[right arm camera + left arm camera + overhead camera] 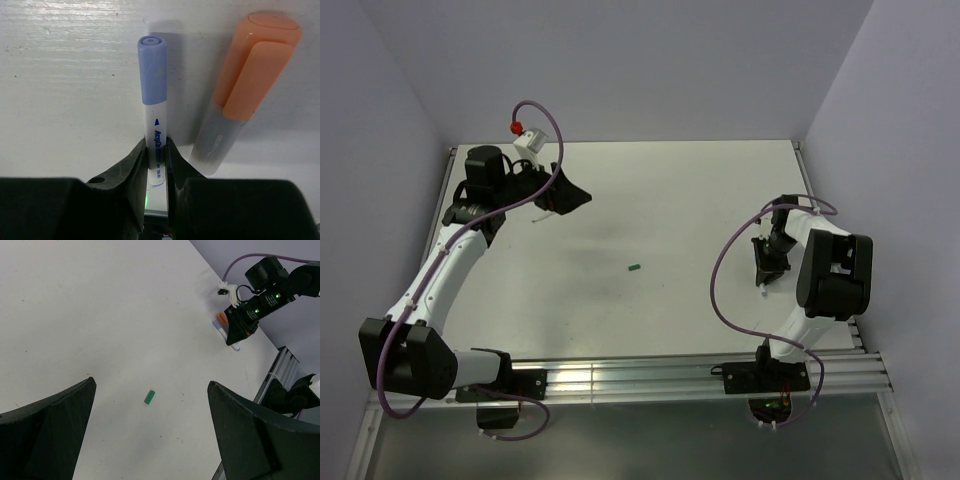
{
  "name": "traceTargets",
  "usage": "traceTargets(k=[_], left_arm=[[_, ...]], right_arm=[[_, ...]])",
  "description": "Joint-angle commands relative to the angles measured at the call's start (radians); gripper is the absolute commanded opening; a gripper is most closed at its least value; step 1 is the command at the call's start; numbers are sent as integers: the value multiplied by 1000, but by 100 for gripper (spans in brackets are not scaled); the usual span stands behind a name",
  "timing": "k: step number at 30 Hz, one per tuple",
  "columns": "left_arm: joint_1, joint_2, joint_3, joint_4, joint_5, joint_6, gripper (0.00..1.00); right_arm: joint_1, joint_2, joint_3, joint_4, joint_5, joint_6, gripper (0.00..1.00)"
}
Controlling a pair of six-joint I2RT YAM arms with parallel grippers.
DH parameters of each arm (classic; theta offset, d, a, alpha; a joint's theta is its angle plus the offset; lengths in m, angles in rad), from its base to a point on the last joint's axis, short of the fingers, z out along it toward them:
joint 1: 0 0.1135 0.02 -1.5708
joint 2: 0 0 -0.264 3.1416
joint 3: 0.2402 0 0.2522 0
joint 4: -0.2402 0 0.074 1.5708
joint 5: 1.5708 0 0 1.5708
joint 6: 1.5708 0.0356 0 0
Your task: Insert the pens into the pen caps
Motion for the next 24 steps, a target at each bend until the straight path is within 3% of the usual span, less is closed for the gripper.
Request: traceTargets(k=[1,4,24], left_arm=[[1,-8,4,32,26,-3,99],[1,-6,6,32,26,-3,99],[1,5,4,47,40,-17,99]], right_arm=[[-13,-9,-10,33,59,12,16],[-12,-7,-11,36,59,15,24],[-12,11,4,32,39,15,31]])
